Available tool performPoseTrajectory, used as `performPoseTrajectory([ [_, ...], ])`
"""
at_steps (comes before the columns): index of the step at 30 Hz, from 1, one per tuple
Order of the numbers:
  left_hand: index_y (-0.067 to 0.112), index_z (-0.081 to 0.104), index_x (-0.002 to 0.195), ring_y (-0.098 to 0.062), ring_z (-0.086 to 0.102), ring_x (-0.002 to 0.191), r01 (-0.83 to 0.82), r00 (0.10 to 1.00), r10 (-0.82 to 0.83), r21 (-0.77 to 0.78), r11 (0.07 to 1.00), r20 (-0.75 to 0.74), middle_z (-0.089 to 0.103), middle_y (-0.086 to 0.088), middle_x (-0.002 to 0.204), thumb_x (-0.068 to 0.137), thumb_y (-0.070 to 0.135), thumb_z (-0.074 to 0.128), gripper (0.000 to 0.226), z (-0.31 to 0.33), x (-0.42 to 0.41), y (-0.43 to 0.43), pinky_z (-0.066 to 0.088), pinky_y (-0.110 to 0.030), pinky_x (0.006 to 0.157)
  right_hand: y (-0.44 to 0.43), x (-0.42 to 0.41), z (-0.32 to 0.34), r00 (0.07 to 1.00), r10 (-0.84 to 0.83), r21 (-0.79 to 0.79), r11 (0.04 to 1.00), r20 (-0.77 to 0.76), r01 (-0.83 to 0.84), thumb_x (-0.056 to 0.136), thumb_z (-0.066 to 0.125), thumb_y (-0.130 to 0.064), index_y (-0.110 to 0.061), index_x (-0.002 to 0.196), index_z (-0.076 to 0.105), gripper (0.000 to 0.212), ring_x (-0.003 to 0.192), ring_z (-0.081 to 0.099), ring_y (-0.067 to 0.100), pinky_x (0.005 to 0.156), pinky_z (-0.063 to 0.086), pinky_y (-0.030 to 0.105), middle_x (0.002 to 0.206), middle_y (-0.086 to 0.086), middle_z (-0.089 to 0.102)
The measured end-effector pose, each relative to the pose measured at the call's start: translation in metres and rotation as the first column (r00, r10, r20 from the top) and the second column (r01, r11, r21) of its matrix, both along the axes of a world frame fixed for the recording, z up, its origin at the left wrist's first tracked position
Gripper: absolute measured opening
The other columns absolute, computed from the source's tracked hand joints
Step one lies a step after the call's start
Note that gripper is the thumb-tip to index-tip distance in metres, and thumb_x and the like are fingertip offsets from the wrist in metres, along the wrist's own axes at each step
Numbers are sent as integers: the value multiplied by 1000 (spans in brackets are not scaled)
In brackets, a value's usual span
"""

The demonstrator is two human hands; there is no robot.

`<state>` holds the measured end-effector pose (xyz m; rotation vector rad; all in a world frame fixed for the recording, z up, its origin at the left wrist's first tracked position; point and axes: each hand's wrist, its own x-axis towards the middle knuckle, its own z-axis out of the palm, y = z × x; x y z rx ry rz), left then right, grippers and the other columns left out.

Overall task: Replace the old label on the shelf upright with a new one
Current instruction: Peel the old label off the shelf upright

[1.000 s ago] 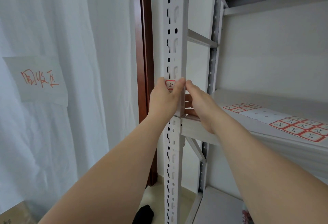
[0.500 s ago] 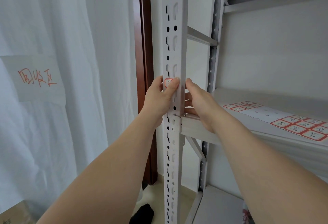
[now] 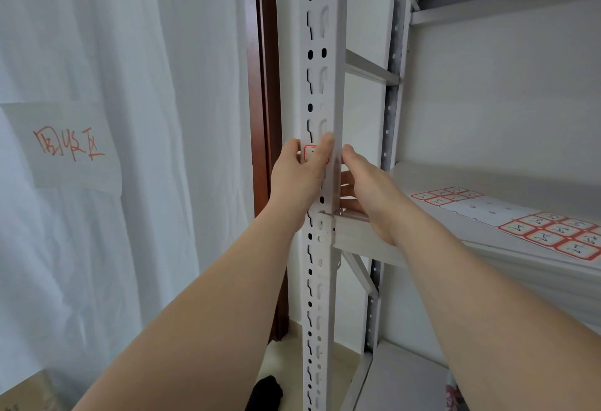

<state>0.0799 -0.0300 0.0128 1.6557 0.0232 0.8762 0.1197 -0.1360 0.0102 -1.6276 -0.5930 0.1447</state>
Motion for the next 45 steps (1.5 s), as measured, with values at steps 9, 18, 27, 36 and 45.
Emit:
performPoseTrajectory([
  [9,17,45,77,-7,44,55,22,999,-21,-10,1000,48,51,11,58,94,44,52,33,-3,-1,2,34,-20,49,1,2,-2,1000,4,-7,1000,1,-4,78,30,-70,-34,135,47,70,125,52,25,107,39,50,139,1,53],
  [18,23,59,93,-4,59,71,120,992,-118,-65,991,40,63,13,78,98,37,48,19,-7,-3,8,47,-25,69,1,1,-2,1000,3,10,1000,-3,-3,84,31,-68,-33,132,51,62,121,55,26,106,41,49,134,0,57],
  [27,21,65,102,-6,60,82,-139,985,157,-232,963,64,64,9,90,91,36,58,19,-6,-12,13,55,-33,81,0,-3,-1,1000,9,-12,1000,-1,-9,81,30,-70,-32,133,49,67,123,54,25,106,40,50,136,2,56],
  [36,13,72,79,-11,62,61,-153,985,154,-12,988,78,73,-3,76,76,26,78,14,2,-21,0,57,-35,71,-3,-8,2,999,23,9,1000,43,-23,96,26,-56,-29,130,55,52,119,57,22,104,43,45,128,2,61],
  [45,6,66,68,-12,47,48,-20,1000,21,-128,992,6,55,4,48,84,18,71,21,4,-21,-3,48,-30,61,-5,-13,5,997,49,19,999,56,-51,97,24,-52,-33,116,64,47,97,64,17,86,50,33,109,-1,69],
])
